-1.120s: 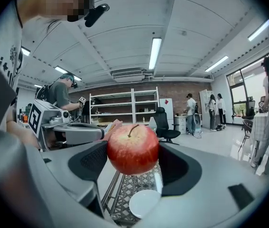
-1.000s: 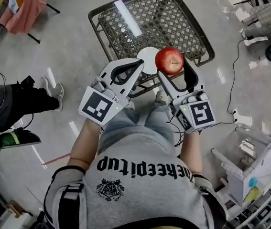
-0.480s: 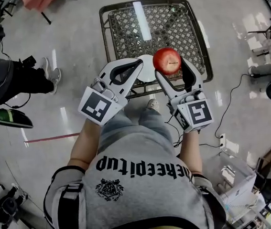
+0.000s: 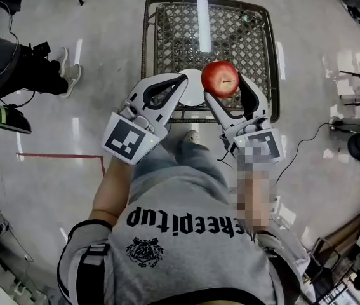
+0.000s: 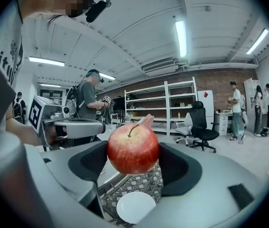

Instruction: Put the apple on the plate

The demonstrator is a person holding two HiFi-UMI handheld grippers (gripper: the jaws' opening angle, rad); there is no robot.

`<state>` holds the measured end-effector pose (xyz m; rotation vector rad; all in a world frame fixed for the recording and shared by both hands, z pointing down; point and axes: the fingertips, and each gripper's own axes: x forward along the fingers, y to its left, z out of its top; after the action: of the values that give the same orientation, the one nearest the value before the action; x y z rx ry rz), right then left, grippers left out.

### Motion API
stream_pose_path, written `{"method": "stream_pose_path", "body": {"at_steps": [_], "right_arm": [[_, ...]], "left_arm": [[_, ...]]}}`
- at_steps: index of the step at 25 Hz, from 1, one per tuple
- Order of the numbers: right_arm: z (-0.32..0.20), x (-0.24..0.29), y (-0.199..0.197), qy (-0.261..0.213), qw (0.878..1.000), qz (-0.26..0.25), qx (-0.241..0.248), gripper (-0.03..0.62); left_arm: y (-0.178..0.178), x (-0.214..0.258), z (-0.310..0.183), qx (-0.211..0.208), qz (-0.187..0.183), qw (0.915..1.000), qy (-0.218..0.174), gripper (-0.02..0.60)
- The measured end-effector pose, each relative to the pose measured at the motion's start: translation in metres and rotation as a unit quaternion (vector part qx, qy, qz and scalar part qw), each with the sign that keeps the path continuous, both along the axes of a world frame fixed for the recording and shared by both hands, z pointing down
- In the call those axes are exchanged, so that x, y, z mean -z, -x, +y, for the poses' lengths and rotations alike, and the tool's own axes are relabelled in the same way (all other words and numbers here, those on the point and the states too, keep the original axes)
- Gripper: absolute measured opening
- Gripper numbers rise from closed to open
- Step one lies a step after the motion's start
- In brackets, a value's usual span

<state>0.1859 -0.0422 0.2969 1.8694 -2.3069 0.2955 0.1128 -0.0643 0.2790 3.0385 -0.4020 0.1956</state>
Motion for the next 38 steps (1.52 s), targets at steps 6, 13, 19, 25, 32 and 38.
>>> {"method": "stream_pose_path", "body": {"at_steps": [6, 13, 19, 25, 32, 38], "right_arm": [[-0.004, -0.016, 0.002, 0.010, 0.999, -0.004, 0.049, 0.362], [-0.014, -0.042, 0.012, 0.033, 0.995, -0.008, 0.094, 0.362], [-0.020, -0.070, 0.017, 0.057, 0.991, -0.001, 0.122, 0.362], [-0.029, -0.092, 0.024, 0.073, 0.987, -0.007, 0.146, 0.362], [-0.034, -0.125, 0.020, 0.095, 0.983, -0.015, 0.157, 0.362], [-0.035, -0.151, 0.015, 0.118, 0.980, -0.014, 0.162, 0.362]], "left_arm": [[0.007, -0.011, 0.005, 0.053, -0.011, 0.9985, 0.003, 0.023], [0.019, -0.017, 0.005, 0.101, -0.021, 0.9947, 0.004, 0.023], [0.025, -0.025, 0.004, 0.132, -0.025, 0.9909, 0.008, 0.023], [0.030, -0.033, 0.003, 0.153, -0.034, 0.9876, 0.012, 0.023], [0.025, -0.051, 0.006, 0.165, -0.045, 0.9850, 0.022, 0.023], [0.016, -0.062, 0.007, 0.170, -0.041, 0.9840, 0.037, 0.023]]}}
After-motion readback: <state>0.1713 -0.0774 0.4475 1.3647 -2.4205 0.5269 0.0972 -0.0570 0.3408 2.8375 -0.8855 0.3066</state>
